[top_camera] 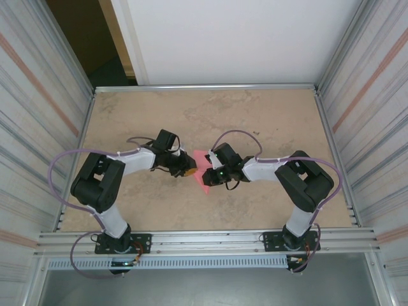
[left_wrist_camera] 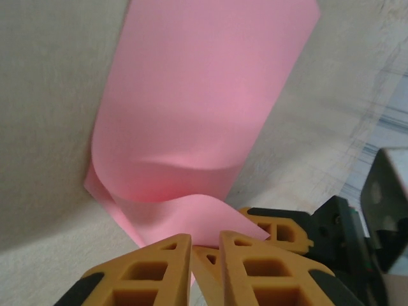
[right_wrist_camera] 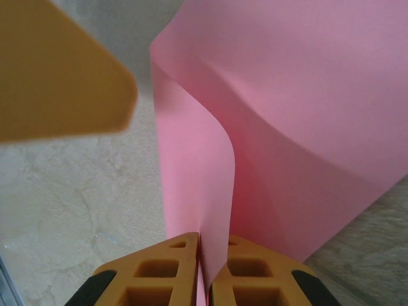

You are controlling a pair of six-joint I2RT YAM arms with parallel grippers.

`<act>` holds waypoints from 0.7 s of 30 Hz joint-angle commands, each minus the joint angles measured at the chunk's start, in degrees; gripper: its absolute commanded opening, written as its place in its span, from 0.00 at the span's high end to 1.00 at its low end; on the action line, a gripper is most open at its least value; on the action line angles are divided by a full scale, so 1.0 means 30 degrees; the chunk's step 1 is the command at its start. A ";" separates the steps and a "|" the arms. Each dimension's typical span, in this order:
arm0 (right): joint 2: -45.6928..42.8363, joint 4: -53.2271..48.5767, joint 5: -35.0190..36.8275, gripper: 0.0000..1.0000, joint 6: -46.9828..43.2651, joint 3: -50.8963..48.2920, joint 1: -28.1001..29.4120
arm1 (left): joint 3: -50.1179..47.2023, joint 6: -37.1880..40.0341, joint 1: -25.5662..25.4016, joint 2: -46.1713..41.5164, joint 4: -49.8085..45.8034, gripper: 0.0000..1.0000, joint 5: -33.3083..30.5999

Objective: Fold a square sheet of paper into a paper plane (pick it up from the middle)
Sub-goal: Third fold the triangle at the center of the table.

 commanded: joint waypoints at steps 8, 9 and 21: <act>-0.0243 -0.0347 -0.0334 0.82 0.0407 0.0419 -0.0106 | 0.0208 -0.0420 -0.0249 0.1125 0.0630 0.84 0.0446; -0.0295 -0.0336 -0.0382 0.81 0.0443 0.0428 -0.0133 | 0.0203 -0.0406 -0.0249 0.1227 0.0643 0.84 0.0400; -0.0655 -0.0011 -0.0847 0.78 0.0764 0.0264 -0.0553 | 0.0378 -0.0249 -0.0249 0.1580 0.0412 0.85 0.0295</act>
